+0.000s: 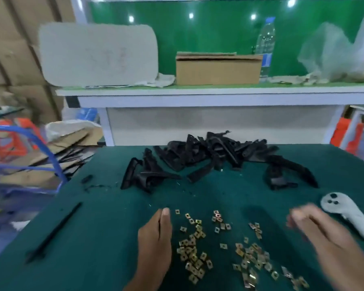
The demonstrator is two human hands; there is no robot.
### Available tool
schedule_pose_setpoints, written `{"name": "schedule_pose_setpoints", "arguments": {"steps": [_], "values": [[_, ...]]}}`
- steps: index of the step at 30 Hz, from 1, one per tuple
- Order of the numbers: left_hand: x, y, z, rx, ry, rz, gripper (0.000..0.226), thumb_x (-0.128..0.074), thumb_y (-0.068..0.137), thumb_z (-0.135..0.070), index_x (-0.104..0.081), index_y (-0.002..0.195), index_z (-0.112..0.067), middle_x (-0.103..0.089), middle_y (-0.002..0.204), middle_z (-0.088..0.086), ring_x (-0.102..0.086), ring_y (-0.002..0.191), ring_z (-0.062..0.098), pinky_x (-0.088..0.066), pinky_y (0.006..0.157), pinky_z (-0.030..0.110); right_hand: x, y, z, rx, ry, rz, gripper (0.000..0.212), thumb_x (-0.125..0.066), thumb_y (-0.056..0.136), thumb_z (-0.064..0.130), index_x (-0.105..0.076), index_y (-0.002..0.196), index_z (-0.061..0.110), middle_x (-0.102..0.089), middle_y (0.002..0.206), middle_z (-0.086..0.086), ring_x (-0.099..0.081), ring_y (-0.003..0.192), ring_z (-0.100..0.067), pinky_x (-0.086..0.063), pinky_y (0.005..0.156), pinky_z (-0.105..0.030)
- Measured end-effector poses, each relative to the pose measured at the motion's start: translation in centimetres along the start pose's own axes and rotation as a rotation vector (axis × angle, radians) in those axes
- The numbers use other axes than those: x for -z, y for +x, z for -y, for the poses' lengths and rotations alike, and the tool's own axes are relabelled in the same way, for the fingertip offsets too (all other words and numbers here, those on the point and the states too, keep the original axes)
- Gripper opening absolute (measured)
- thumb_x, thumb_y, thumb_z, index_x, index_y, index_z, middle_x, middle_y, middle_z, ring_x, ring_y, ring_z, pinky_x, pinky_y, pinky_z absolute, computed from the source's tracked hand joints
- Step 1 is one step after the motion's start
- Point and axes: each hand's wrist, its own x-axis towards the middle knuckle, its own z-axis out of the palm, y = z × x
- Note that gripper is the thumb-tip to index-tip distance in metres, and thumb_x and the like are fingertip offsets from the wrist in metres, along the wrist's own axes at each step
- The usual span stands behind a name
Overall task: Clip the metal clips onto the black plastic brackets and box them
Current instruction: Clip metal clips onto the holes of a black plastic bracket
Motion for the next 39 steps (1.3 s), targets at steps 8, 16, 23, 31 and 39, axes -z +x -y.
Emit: {"name": "schedule_pose_setpoints", "arguments": {"steps": [8,16,23,31,39], "values": [[-0.5,1.5,1.8,0.188,-0.199,-0.114,0.045,-0.034,0.085,-0.063,-0.030,0.056,-0.030,-0.027,0.053,-0.007,-0.026,0.047,0.006,-0.025,0.048,0.018,-18.6,12.3,7.1,0.339,-0.207,0.456,0.014,-0.060,0.102,0.030,-0.060,0.114,0.023,-0.058,0.116,0.004,-0.054,0.105,-0.008,-0.042,0.090,-0.023],[-1.0,2.2,3.5,0.110,-0.155,-0.131,0.058,-0.023,0.099,-0.063,-0.038,0.053,-0.032,-0.039,0.050,-0.004,-0.035,0.047,0.005,-0.029,0.054,0.030,-29.6,18.6,4.6,0.356,-0.763,0.598,0.049,-0.055,0.104,0.024,-0.039,0.150,0.024,-0.045,0.150,-0.004,-0.041,0.136,-0.028,-0.028,0.111,-0.046],[-0.8,1.8,2.8,0.109,-0.188,-0.186,0.048,-0.029,0.088,-0.066,-0.043,0.060,-0.030,-0.049,0.057,-0.006,-0.041,0.050,0.006,-0.035,0.054,0.018,-24.3,15.8,4.2,0.355,-0.420,0.348,0.032,-0.048,0.108,0.030,-0.056,0.138,0.021,-0.066,0.125,0.003,-0.059,0.117,-0.023,-0.043,0.096,-0.038],[0.3,2.1,1.2,0.084,-0.518,-0.124,0.046,-0.065,0.085,-0.050,-0.058,0.125,-0.029,-0.068,0.117,-0.018,-0.066,0.106,0.000,-0.055,0.081,0.016,-13.0,4.8,4.1,-0.228,0.255,1.005,0.026,-0.059,0.101,0.040,-0.071,0.121,0.028,-0.074,0.113,0.018,-0.068,0.099,0.004,-0.050,0.076,-0.008],[0.7,1.9,1.0,0.161,-0.639,-0.060,0.028,-0.067,0.087,-0.041,-0.063,0.098,-0.015,-0.074,0.086,0.004,-0.070,0.074,0.022,-0.060,0.068,0.031,-11.5,-0.5,-0.7,0.410,-0.440,0.788,0.057,-0.054,0.088,0.072,-0.052,0.137,0.043,-0.034,0.119,0.041,-0.029,0.119,0.012,-0.030,0.095,-0.016]]}}
